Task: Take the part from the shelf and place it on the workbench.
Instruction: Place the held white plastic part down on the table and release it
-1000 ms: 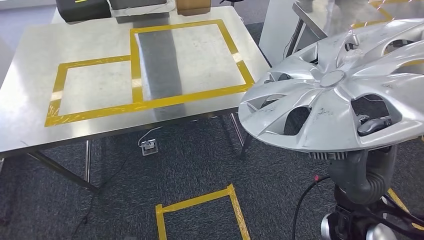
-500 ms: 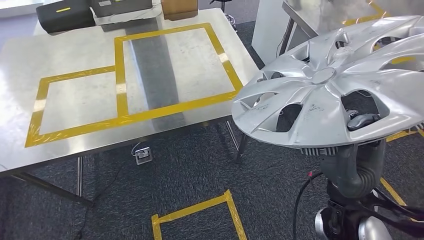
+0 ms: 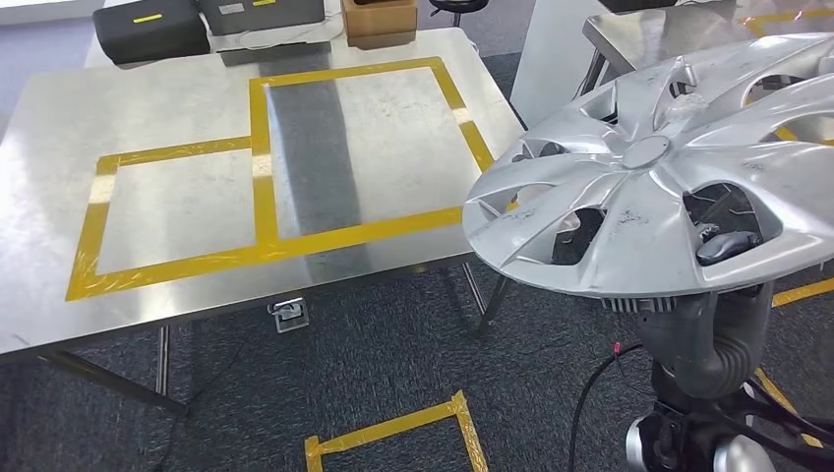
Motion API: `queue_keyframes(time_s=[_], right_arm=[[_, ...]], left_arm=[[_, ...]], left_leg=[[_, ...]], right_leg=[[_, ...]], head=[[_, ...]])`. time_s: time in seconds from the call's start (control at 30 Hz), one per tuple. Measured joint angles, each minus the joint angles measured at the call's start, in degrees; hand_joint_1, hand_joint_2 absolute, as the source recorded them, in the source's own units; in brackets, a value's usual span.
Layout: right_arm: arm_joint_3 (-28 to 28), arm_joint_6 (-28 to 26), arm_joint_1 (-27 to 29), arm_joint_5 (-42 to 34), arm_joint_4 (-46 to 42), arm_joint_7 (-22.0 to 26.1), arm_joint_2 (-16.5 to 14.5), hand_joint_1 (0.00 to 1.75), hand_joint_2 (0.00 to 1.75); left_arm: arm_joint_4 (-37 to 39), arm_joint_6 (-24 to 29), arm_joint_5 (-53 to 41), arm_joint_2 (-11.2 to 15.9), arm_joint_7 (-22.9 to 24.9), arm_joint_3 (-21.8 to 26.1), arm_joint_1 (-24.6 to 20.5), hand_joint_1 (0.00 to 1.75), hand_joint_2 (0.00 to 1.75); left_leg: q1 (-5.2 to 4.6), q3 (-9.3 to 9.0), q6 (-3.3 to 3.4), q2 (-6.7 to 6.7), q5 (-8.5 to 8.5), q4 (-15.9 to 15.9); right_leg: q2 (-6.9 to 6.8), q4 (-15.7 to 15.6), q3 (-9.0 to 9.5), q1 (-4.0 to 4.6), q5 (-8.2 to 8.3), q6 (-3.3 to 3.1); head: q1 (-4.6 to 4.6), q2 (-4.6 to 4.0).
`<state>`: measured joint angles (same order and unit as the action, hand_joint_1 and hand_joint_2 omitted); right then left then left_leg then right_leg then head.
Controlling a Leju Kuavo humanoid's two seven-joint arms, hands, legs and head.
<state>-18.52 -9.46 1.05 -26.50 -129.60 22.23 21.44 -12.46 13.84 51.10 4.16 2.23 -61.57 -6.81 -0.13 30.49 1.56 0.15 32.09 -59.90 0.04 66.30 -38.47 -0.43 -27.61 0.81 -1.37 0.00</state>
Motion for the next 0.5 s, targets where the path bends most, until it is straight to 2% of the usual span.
queue_keyframes(time_s=[0.03, 0.07, 0.1, 0.13, 0.2, 0.23, 0.27, 0.33, 0.37, 0.4, 0.43, 0.47, 0.5], right_arm=[[0.0, 0.0, 0.0, 0.0, 0.0, 0.0, 0.0, 1.75, 1.75], [0.0, 0.0, 0.0, 0.0, 0.0, 0.0, 0.1, 1.75, 1.75], [0.0, 0.0, 0.0, 0.0, 0.0, 0.1, 0.1, 1.75, 1.75], [0.0, 0.0, 0.0, 0.0, -0.1, 0.1, 0.2, 1.75, 1.75], [0.0, 0.0, 0.0, 0.0, -0.1, 0.1, 0.2, 1.75, 1.75], [0.0, 0.0, 0.0, 0.0, -0.1, 0.1, 0.2, 1.75, 1.75], [0.0, 0.0, 0.0, 0.0, -0.1, 0.1, 0.2, 1.75, 1.75], [0.0, 0.0, 0.0, 0.0, -0.1, 0.2, 0.1, 1.75, 1.75], [0.0, 0.0, 0.0, 0.0, 0.0, 0.2, 0.1, 1.75, 1.75], [0.0, 0.0, 0.0, 0.0, 0.0, 0.2, 0.1, 1.75, 1.75], [0.0, 0.0, 0.0, 0.0, 0.0, 0.2, 0.0, 1.75, 1.75], [0.0, 0.0, 0.1, 0.0, 0.0, 0.2, 0.0, 1.75, 1.75], [0.0, 0.0, 0.1, 0.0, 0.1, 0.2, 0.0, 1.75, 1.75]], left_arm=[[0.0, 0.0, 0.0, -0.1, 0.0, 0.0, 0.0, 0.0, 1.75], [0.0, 0.0, 0.0, -0.2, 0.0, 0.0, -0.1, 0.0, 1.75], [0.0, 0.0, 0.0, -0.3, 0.0, 0.0, -0.1, 0.0, 1.75], [0.0, 0.0, 0.0, -0.4, 0.0, 0.0, -0.2, 0.0, 1.75], [0.0, 0.0, 0.0, -0.4, 0.0, 0.0, -0.2, 0.0, 1.75], [0.0, 0.0, 0.0, -0.3, 0.0, 0.0, -0.2, 0.0, 1.75], [0.0, 0.0, 0.0, -0.3, 0.0, 0.0, -0.3, 0.0, 1.75], [0.0, 0.0, 0.0, -0.3, 0.0, 0.0, -0.3, 0.0, 1.75], [0.0, 0.0, 0.0, -0.3, 0.0, 0.0, -0.2, 0.0, 1.75], [0.0, 0.0, 0.0, -0.2, 0.0, 0.0, -0.1, 0.0, 1.75], [0.0, 0.0, 0.0, -0.2, 0.0, 0.0, 0.0, 0.0, 1.75], [0.0, 0.0, 0.0, -0.2, 0.0, 0.0, 0.0, 0.0, 1.75], [0.0, 0.0, 0.0, -0.2, 0.0, 0.0, 0.1, 0.0, 1.75]], left_leg=[[0.0, -0.3, -0.2, -0.09, 0.36, 0.0], [0.05, -0.35, -0.47, -0.14, 0.6, 0.1], [0.12, -0.25, -0.77, -0.16, 0.72, 0.2], [0.17, -0.27, -1.07, -0.18, 0.81, 0.4], [0.18, -0.46, -1.59, -0.15, 1.38, 0.4], [0.17, -0.01, -1.83, -0.19, 2.11, -0.9], [0.21, 1.25, -2.06, -0.25, 3.21, -3.3], [0.4, 5.72, -2.52, -0.35, 5.32, -10.4], [0.55, 7.86, -2.76, -0.36, 5.35, -13.0], [0.71, 9.19, -3.01, -0.33, 4.22, -13.8], [0.9, 9.51, -3.27, -0.28, 1.9, -12.5], [1.09, 8.91, -3.5, -0.17, -1.19, -9.5], [1.18, 7.98, -3.69, -0.04, -3.49, -6.5]], right_leg=[[0.03, -2.9, 1.02, 0.3, 1.44, -0.55], [0.03, -4.9, 1.75, 0.6, 1.75, -1.03], [0.02, -5.5, 2.08, 0.79, 1.21, -1.33], [0.0, -6.3, 2.33, 0.89, 0.91, -1.47], [-0.16, -7.7, 3.36, 0.57, 0.65, -1.58], [-0.26, -8.5, 4.1, 0.37, 0.67, -1.63], [-0.39, -9.1, 4.83, 0.18, 0.6, -1.69], [-0.46, -9.4, 5.75, 0.14, 0.07, -1.81], [-0.44, -9.4, 6.2, 0.08, -0.36, -1.76], [-0.4, -9.3, 6.76, 0.01, -0.86, -1.64], [-0.35, -9.3, 7.47, -0.11, -1.42, -1.44], [-0.31, -9.1, 8.26, -0.27, -2.07, -1.15], [-0.3, -9.0, 8.89, -0.39, -2.74, -0.79]], head=[[0.01, 0.0], [-0.06, 0.0], [-0.14, 0.0], [-0.27, 0.0], [-0.47, 0.0], [-0.33, 0.0], [-0.14, 0.0], [0.47, 0.0], [0.68, 0.0], [0.84, 0.0], [0.98, 0.0], [1.12, 0.0], [1.26, 0.0]])
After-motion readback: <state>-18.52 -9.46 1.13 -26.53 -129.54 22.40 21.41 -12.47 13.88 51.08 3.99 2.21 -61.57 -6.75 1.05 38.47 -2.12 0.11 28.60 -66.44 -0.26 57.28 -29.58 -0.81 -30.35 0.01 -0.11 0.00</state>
